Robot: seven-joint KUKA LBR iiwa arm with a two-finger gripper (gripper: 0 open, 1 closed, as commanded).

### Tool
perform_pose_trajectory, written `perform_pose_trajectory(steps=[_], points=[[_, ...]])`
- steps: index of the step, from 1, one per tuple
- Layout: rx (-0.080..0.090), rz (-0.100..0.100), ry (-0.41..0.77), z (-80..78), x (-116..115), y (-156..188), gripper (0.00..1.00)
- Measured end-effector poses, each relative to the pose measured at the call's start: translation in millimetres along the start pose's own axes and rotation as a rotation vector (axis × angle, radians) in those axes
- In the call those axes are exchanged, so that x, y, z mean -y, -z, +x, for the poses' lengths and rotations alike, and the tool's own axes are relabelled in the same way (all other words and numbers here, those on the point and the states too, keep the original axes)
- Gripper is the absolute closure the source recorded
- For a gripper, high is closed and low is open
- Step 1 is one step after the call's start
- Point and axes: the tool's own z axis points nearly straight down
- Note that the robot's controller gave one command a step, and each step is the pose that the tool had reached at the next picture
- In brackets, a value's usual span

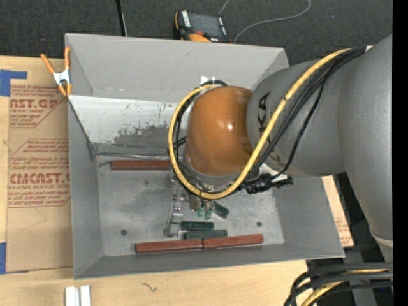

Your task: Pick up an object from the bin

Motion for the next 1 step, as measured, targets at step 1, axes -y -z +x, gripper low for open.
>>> perform_pose_trajectory(steps=[1], points=[[0.004, 0.000, 0.059, -39.0, 67.0, -11.9, 0.00]])
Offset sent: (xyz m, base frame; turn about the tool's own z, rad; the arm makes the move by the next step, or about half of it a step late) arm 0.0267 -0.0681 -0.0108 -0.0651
